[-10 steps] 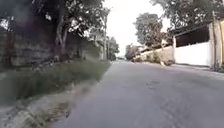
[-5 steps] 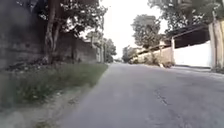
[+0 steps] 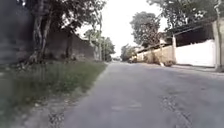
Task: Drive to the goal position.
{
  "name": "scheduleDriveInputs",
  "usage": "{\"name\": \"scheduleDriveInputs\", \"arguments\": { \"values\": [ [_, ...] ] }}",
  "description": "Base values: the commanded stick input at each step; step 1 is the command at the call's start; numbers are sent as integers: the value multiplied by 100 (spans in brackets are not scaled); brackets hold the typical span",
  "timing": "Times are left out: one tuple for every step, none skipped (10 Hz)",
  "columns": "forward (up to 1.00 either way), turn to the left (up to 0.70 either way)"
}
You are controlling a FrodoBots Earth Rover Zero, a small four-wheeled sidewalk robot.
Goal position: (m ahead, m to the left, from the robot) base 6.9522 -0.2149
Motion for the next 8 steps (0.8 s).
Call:
{"name": "scheduleDriveInputs", "arguments": {
  "values": [
    [100, 0],
    [100, -1],
    [100, -11],
    [100, -20],
    [100, -30],
    [100, -39],
    [100, -26],
    [100, 0]
  ]
}}
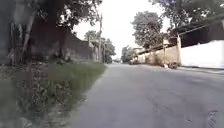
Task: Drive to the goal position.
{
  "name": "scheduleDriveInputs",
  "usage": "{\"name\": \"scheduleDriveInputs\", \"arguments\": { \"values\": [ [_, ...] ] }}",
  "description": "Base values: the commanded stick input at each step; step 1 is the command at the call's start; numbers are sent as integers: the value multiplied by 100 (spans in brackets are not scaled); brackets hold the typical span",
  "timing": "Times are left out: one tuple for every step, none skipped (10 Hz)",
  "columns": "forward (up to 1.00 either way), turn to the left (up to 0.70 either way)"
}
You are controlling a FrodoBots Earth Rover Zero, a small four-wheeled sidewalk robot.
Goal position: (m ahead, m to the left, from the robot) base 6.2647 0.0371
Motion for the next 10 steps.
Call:
{"name": "scheduleDriveInputs", "arguments": {
  "values": [
    [100, 0],
    [100, 0],
    [100, 0],
    [100, 0],
    [100, 0],
    [100, 0],
    [100, 0],
    [100, 0],
    [100, 0],
    [100, 0]
  ]
}}
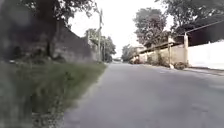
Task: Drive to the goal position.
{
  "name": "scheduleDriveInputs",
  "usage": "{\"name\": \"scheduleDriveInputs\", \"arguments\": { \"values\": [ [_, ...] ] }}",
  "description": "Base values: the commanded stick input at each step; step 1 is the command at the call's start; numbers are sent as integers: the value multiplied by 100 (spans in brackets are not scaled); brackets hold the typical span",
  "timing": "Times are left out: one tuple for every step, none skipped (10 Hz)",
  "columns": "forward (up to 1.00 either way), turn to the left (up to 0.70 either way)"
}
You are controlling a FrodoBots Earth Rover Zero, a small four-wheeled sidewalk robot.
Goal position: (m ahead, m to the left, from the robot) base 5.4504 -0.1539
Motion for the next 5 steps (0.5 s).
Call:
{"name": "scheduleDriveInputs", "arguments": {
  "values": [
    [100, 0],
    [100, -29],
    [100, -40],
    [100, -40],
    [100, -32]
  ]
}}
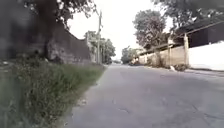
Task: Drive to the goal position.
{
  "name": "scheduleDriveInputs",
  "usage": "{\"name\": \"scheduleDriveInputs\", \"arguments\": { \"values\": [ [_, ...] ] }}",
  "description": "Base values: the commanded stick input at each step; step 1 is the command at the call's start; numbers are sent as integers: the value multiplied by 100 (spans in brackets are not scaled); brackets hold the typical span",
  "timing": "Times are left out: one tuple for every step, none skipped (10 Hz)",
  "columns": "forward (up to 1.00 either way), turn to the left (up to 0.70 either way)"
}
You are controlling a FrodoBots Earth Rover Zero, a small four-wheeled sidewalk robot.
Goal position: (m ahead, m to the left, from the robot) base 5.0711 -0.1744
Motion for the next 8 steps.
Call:
{"name": "scheduleDriveInputs", "arguments": {
  "values": [
    [100, -18],
    [100, -4],
    [100, 0],
    [100, 0],
    [100, 0],
    [100, 0],
    [100, 0],
    [100, 0]
  ]
}}
